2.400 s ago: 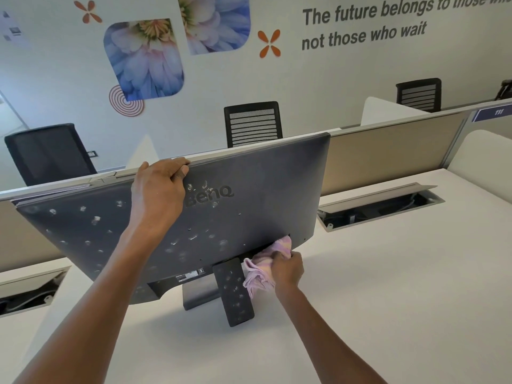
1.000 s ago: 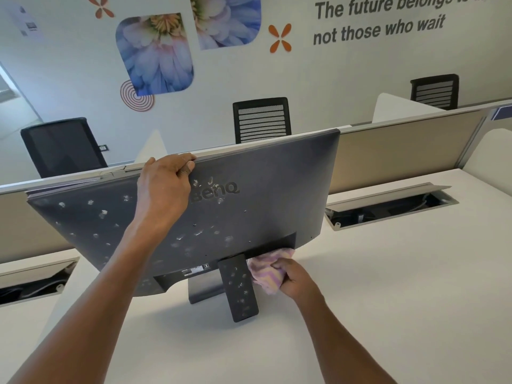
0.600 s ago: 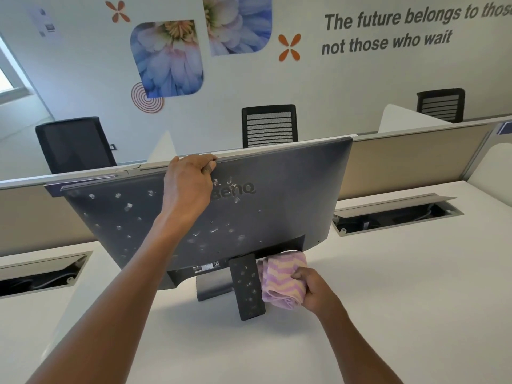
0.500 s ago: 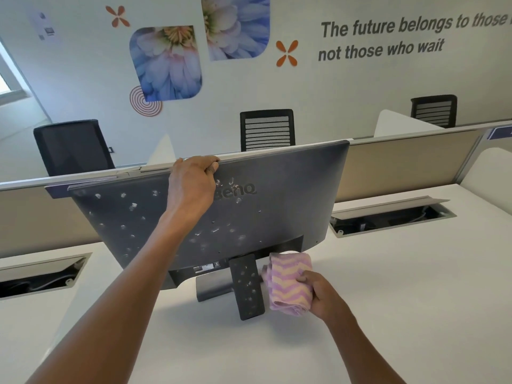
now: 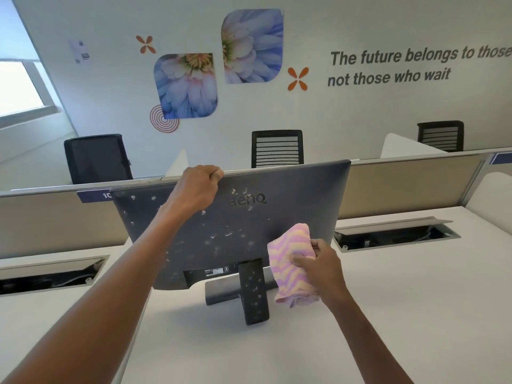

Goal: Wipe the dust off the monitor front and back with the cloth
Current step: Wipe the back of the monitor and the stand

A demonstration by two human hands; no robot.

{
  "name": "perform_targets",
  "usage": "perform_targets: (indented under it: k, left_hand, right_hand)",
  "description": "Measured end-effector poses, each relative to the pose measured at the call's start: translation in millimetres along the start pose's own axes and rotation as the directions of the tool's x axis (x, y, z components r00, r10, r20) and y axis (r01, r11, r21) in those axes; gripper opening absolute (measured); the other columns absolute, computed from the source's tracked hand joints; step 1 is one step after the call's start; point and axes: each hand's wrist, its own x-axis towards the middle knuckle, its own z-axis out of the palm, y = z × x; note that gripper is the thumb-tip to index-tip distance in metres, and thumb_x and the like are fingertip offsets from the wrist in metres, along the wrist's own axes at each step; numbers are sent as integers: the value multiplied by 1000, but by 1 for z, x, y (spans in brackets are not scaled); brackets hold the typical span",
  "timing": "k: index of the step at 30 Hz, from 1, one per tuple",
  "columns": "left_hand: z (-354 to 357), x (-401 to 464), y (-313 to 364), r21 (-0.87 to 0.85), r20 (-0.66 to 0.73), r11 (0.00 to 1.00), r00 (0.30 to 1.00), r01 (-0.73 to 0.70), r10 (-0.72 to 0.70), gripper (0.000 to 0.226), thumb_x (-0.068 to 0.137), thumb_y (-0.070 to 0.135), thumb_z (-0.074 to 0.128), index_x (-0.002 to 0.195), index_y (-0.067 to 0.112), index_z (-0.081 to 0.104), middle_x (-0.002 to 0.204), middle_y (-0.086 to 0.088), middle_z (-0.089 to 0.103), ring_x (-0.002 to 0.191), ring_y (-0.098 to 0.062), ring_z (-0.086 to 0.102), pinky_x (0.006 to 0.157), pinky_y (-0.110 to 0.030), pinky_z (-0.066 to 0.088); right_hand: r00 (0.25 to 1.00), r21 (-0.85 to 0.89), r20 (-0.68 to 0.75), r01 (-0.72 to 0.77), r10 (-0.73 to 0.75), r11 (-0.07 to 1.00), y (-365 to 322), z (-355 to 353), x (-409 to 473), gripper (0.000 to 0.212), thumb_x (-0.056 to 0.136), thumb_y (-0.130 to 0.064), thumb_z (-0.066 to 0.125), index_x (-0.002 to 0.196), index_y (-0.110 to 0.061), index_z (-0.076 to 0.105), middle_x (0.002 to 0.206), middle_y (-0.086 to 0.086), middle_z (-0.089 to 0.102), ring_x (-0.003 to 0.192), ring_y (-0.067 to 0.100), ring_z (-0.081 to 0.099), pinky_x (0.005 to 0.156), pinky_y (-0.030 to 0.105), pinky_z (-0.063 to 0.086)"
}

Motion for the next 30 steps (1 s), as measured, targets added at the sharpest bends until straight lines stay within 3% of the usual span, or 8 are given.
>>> perform_targets:
  k: [4,7,10,15,19,24,27,30]
  left_hand:
    - [-9,-7,-9,54,-84,997,995,55,-50,21,104,33,40,88,26,51,85,-9,57,77,-28,52,74,-37,46]
    - [-18,-15,-15,73,-160,993,984,89,-77,28,104,31,41,101,19,66,100,-8,63,92,-28,54,80,-33,41]
    - [-25,-24,-25,128,-244,984,965,125,-91,35,104,28,40,125,12,64,127,-13,63,109,-37,59,87,-38,46]
    - [-39,-30,-59,249,-331,949,938,195,-106,33,101,25,41,123,12,62,108,-19,58,101,-45,55,85,-52,48]
    - [-50,-36,-85,280,-403,937,911,210,-84,31,101,15,43,118,0,64,105,-23,62,99,-43,54,92,-55,44]
    - [-64,-45,-114,146,-386,970,914,196,-127,29,101,20,46,114,10,70,108,-17,69,97,-38,62,85,-42,49]
    - [-69,-45,-122,77,-377,982,917,175,-134,30,101,21,48,119,13,70,114,-15,71,98,-33,64,85,-36,48]
    - [-72,-44,-128,46,-371,989,922,142,-115,29,101,19,49,118,11,71,115,-13,71,101,-32,63,83,-34,46]
  right_hand:
    - [962,-125,-195,171,-193,977,-37,-6,-8,32,79,-26,76,103,-19,56,87,-11,60,76,11,58,59,14,41]
    - [914,-230,-248,265,-320,936,-58,-10,-10,27,84,-29,70,106,-18,59,87,-5,64,80,19,63,66,25,50]
    - [843,-427,-272,327,-465,843,-80,-12,-11,25,89,-34,64,108,-18,60,90,1,69,81,25,65,67,29,48]
    - [684,-684,-299,332,-665,650,-112,-5,-14,30,86,-35,68,107,-14,64,81,8,62,68,24,57,55,27,39]
    - [636,-726,-362,266,-681,635,-127,7,-10,32,80,-23,75,108,-10,66,84,14,59,65,26,55,52,27,34]
    - [685,-735,-324,252,-652,630,-137,47,-4,29,85,-21,69,111,-12,62,90,8,66,78,27,65,55,31,48]
    - [739,-694,-195,361,-645,623,-131,83,2,15,91,-18,59,105,-13,61,86,1,66,79,21,66,59,28,43]
    - [764,-573,-118,469,-634,672,-115,104,1,29,86,-18,66,113,-12,58,96,4,66,83,22,65,67,31,51]
